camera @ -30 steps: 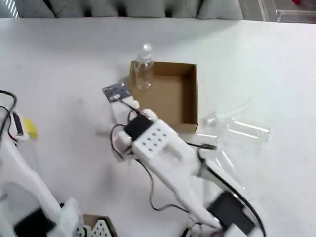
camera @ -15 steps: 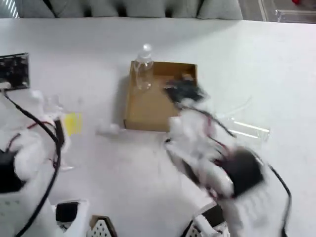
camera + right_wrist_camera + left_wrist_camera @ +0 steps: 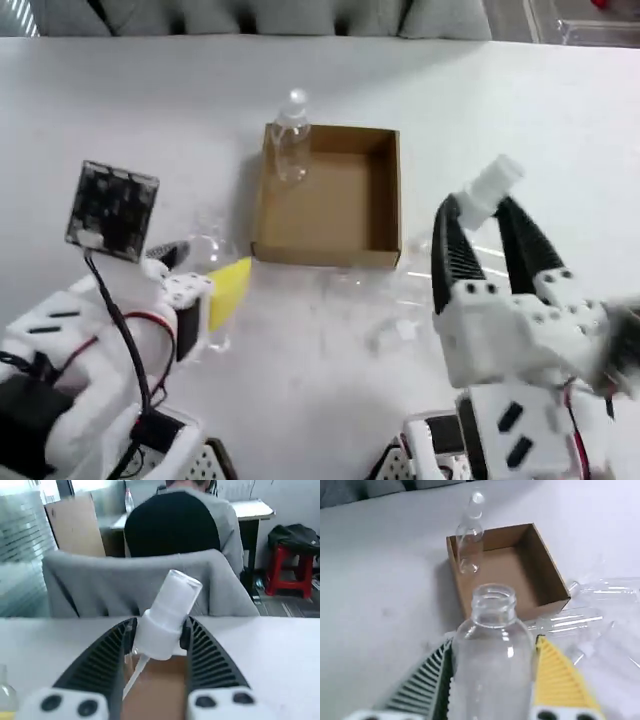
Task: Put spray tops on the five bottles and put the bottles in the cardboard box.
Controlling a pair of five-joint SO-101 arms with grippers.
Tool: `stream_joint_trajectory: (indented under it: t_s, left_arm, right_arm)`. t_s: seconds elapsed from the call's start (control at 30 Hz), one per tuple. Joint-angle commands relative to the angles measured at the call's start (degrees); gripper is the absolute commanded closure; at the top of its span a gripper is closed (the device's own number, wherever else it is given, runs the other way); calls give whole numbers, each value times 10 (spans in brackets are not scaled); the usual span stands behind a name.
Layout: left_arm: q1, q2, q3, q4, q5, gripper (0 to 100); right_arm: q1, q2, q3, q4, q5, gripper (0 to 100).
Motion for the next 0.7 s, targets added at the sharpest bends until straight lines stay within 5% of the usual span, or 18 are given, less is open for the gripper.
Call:
stream_joint_trajectory:
  t_s: [0.0,0.3,0.67]
  left_arm:
    - [20,-82,109,-94,7,979]
    - [21,-249,302,-264,7,978]
    - [120,-448,542,-459,3,979]
  right_arm:
    - [9,-20,-22,-59,-83,982]
    - [6,-22,-12,-180,-178,982]
    - [0,-21,174,-492,-201,982]
